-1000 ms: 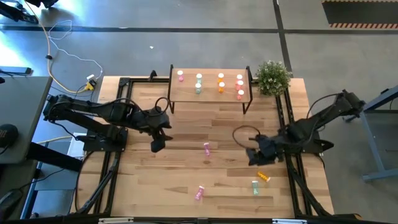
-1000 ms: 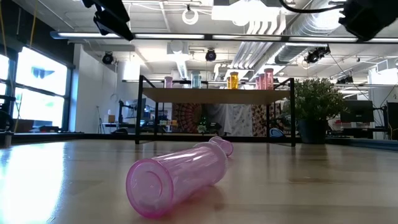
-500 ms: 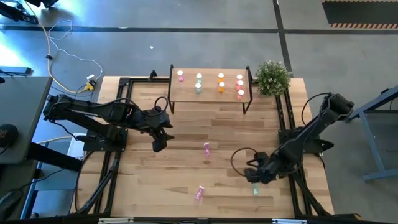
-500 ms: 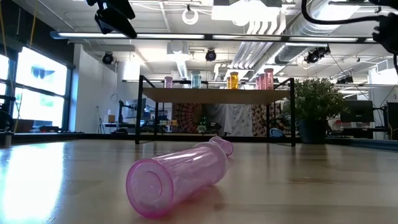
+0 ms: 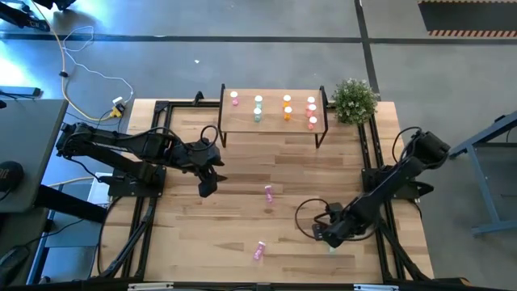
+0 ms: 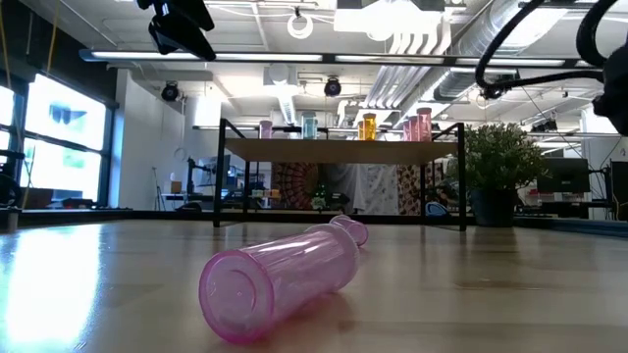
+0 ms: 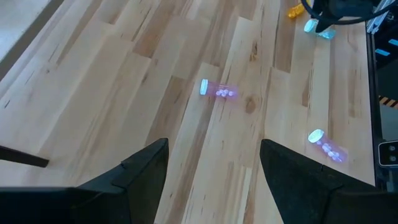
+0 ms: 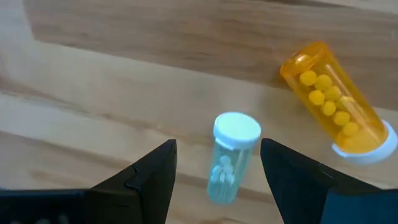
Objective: Pick and place medicine bottles onto shelf by color
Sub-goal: Put the blue pill bottle on the shelf aligned with the other blue pill bottles
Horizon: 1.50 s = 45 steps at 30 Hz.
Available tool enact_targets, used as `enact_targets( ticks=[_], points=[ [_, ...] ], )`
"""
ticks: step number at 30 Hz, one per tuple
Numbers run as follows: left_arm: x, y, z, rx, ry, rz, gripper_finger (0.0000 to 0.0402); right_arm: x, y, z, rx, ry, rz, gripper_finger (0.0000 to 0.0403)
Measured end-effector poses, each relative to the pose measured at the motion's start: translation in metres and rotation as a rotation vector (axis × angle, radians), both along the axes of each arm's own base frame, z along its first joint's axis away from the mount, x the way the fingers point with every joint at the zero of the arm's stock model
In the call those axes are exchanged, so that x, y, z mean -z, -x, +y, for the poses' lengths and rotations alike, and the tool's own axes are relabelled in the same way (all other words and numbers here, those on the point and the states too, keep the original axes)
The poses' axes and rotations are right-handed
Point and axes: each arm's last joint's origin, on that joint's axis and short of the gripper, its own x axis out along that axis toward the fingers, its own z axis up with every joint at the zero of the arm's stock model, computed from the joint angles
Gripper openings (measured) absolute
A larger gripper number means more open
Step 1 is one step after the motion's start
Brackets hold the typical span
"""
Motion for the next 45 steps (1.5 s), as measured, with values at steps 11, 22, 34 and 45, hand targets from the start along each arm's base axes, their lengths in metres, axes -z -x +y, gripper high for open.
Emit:
enact_targets(
  ticks=[11, 22, 34, 45],
  points=[
    [0.0, 0.0, 0.0, 0.0, 0.0, 0.0, 0.0245, 0.015, -0.002, 0.002, -0.003, 0.031, 0.052, 0.0217],
    [0.0, 0.0, 0.0, 0.003, -0.005, 0.001, 0.0245, 0.015, -0.001, 0.003, -0.022, 0.015, 0.078, 0.0129],
    [0.0, 0.0, 0.0, 0.002, -0.01, 0.001, 0.0245, 0.014, -0.002, 0.004, -0.064, 0.009, 0.057, 0.0099],
    [0.0, 0.0, 0.006, -0.018, -0.035, 0.004, 0.0245, -0.015, -0.033, 0.005, -0.101, 0.17, -0.222, 0.0097]
  ],
)
